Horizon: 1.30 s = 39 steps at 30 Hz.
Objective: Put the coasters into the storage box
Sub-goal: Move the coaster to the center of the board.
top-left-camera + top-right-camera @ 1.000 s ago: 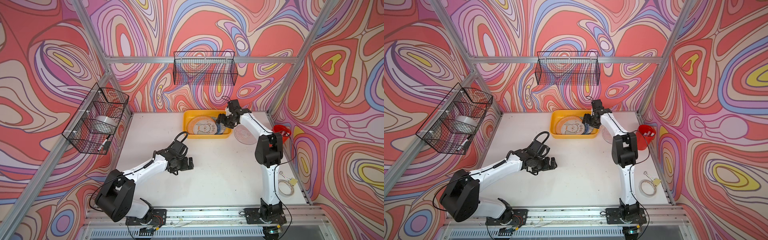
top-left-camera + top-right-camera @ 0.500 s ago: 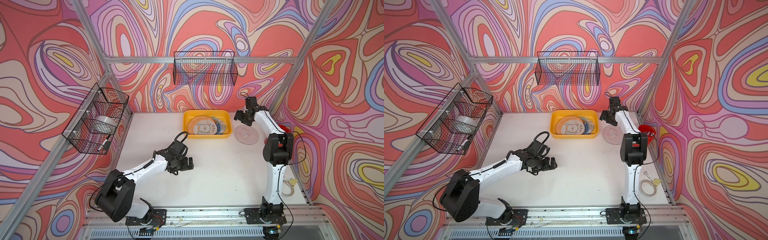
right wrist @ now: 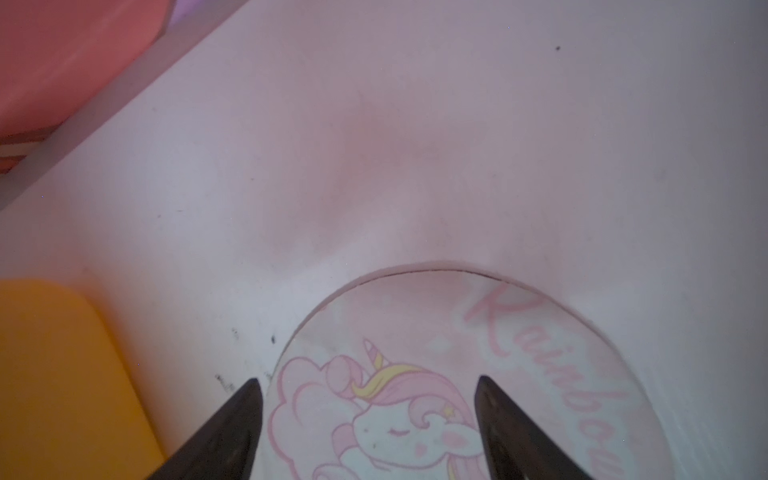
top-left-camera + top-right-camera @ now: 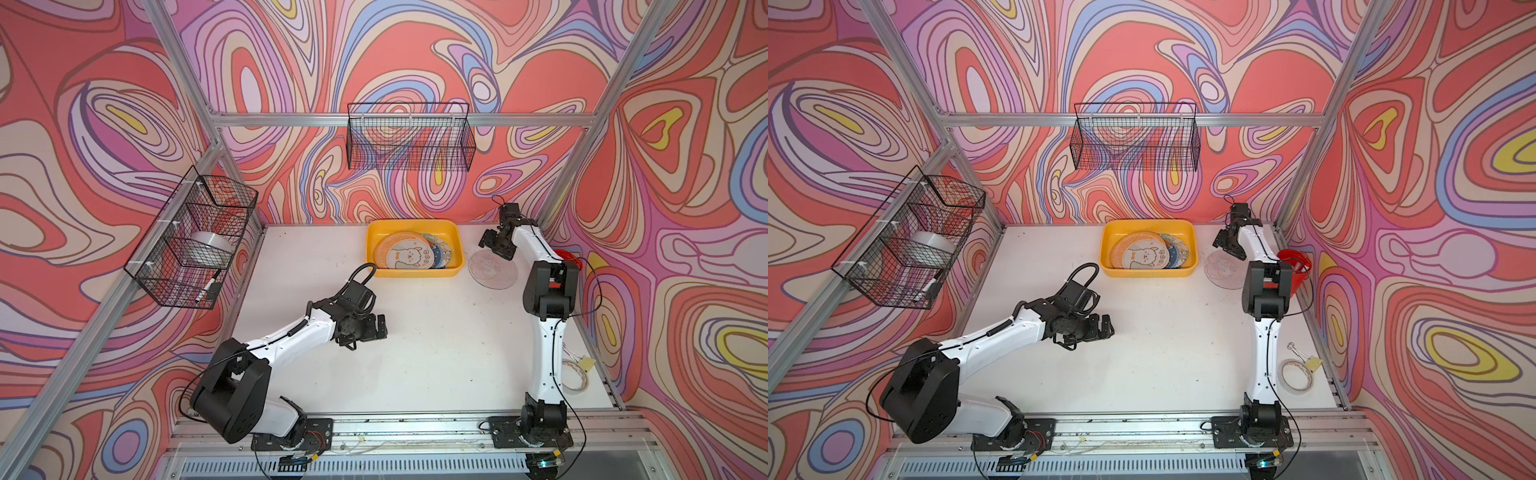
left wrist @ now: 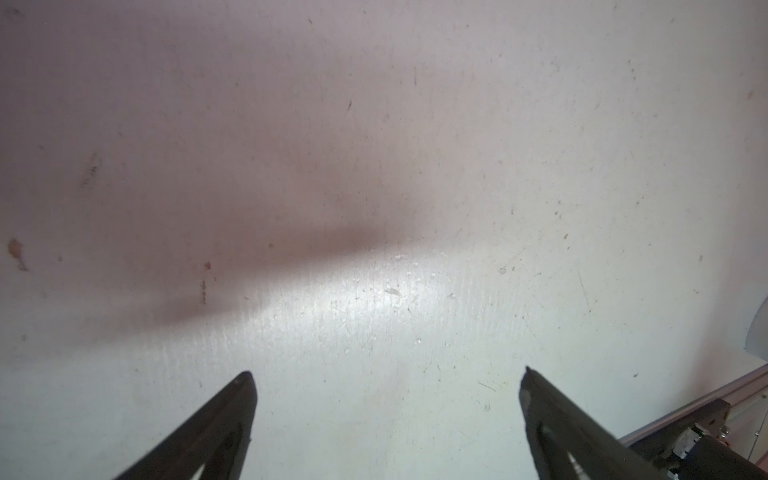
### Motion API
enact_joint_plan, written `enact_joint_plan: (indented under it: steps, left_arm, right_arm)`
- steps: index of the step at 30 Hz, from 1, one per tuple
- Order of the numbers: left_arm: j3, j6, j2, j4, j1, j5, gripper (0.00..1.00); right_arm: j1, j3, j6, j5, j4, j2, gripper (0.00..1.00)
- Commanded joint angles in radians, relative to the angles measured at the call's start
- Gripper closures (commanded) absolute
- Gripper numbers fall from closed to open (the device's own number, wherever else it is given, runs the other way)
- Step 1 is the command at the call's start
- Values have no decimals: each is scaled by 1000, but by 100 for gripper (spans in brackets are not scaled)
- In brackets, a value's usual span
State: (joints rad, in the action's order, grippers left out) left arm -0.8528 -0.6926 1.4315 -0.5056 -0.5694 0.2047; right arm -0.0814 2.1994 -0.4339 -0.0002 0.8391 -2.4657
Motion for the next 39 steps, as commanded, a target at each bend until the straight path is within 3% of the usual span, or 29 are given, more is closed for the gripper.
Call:
enact_joint_plan:
  steps: [1, 17, 28, 39]
  left_arm:
    - [-26, -7, 19, -14, 6, -17, 0]
    - [-31, -5, 44, -5, 7, -14, 0]
    - [-31, -12, 64, 13, 6, -2, 0]
    - [-31, -10, 63, 18, 6, 4, 0]
  right_arm:
    - [-12, 44, -15, 41, 7, -34, 19]
    - [-30, 150, 13, 179, 25, -138, 18]
    - [-37, 240, 38, 210, 118, -227, 18]
    - [-41, 239, 80, 119, 234, -246, 18]
